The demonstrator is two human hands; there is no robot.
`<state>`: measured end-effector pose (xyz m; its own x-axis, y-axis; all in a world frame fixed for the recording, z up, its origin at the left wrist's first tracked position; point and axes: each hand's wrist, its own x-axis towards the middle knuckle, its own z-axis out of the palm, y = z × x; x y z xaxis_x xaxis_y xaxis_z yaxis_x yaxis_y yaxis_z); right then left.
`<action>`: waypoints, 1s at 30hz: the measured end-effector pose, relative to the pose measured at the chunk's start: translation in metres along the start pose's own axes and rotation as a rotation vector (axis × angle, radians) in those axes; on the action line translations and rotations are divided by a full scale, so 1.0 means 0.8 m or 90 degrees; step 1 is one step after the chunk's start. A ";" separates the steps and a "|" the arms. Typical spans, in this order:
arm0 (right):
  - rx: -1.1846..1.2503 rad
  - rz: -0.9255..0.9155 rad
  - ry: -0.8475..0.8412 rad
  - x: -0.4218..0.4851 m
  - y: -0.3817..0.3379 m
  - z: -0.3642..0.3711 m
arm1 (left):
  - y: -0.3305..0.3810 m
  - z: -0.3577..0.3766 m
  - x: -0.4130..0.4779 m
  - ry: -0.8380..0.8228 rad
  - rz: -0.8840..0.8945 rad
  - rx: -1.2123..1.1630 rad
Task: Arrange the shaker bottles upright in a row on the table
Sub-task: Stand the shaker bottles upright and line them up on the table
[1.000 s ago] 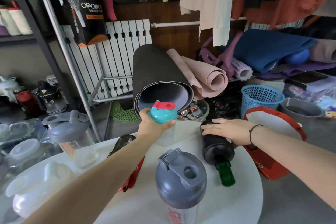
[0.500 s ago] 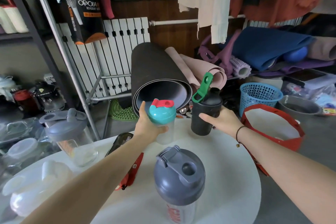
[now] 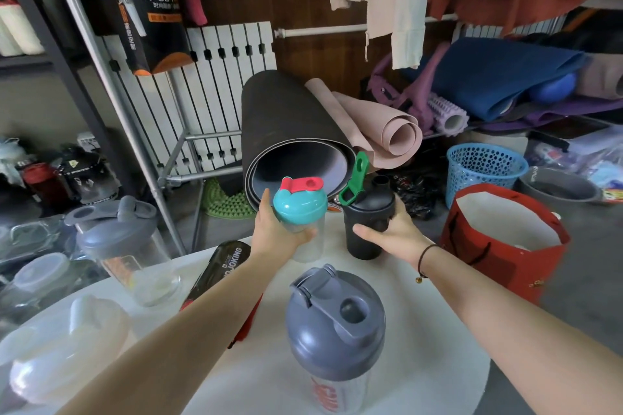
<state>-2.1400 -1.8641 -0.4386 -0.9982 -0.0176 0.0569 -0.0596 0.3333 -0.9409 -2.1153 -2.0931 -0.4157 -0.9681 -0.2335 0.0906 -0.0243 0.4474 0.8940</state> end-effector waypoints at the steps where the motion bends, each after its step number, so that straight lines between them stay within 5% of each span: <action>1: 0.028 -0.037 0.067 -0.008 -0.008 0.000 | -0.001 0.001 -0.002 -0.005 0.004 -0.009; 4: 0.013 -0.246 0.267 -0.030 -0.057 -0.001 | -0.004 0.004 -0.009 -0.023 0.033 -0.012; 6: -0.031 -0.321 0.263 -0.024 -0.099 0.002 | -0.002 0.003 -0.011 -0.028 0.035 -0.012; 10: -0.061 -0.172 0.228 0.022 -0.143 0.016 | -0.002 0.000 -0.008 -0.030 0.009 -0.051; 15: 0.261 0.152 0.332 0.030 -0.091 0.022 | -0.006 -0.002 -0.005 -0.010 -0.016 -0.034; 21: 0.391 0.118 0.302 0.037 -0.088 0.026 | -0.012 -0.005 -0.002 -0.021 -0.020 -0.041; 30: 0.106 0.074 0.441 0.032 -0.081 0.040 | -0.007 -0.006 -0.003 -0.025 -0.002 -0.023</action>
<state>-2.1620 -1.9164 -0.3867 -0.7709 0.6290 0.1001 -0.0076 0.1480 -0.9890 -2.1113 -2.0991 -0.4188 -0.9771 -0.2004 0.0717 -0.0184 0.4151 0.9096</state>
